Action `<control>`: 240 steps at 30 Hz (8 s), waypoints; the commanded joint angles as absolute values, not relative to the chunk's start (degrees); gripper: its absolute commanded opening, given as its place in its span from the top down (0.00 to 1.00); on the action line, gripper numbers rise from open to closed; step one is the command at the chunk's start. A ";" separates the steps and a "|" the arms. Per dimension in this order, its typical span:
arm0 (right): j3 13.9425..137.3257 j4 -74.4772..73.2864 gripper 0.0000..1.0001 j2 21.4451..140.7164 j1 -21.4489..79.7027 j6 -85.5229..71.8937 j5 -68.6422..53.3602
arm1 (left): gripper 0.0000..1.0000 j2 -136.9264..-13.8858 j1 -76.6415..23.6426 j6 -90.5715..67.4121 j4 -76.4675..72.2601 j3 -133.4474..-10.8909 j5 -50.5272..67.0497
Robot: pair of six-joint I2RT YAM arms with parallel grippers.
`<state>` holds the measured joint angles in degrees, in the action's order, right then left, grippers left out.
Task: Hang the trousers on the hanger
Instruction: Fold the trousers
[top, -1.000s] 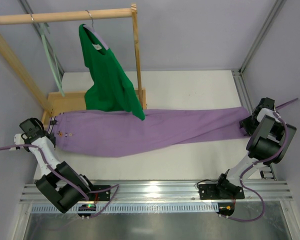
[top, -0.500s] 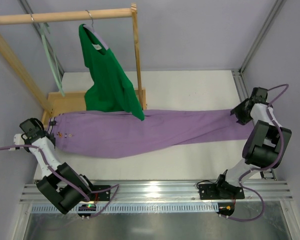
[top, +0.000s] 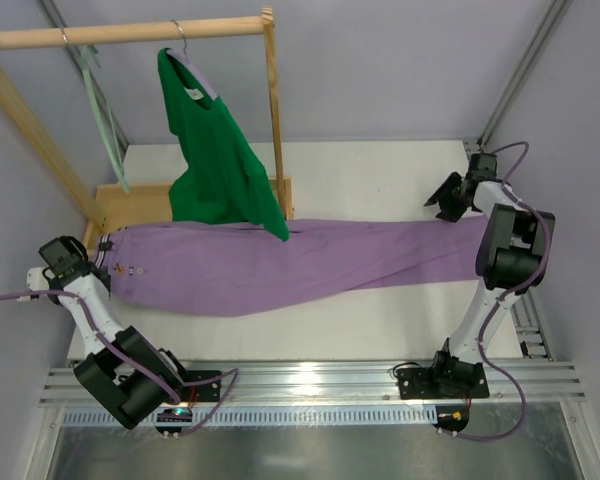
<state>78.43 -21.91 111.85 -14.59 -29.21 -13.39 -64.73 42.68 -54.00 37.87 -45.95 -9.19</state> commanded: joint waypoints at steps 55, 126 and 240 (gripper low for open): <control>73.47 -42.53 0.47 106.70 -8.35 -22.41 16.70 | 0.94 -64.94 42.98 -50.45 54.05 -51.41 -30.24; 66.18 -8.35 0.62 103.71 40.69 1.49 -29.01 | 0.43 -85.96 37.00 -52.47 31.29 -50.45 -6.68; 43.42 -42.45 0.61 75.85 8.26 -48.69 19.16 | 0.99 -82.17 33.75 -58.89 26.11 -53.70 -4.66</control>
<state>43.35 -44.23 75.37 8.75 -49.50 16.62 -78.91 33.71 -57.10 32.38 -54.87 -6.92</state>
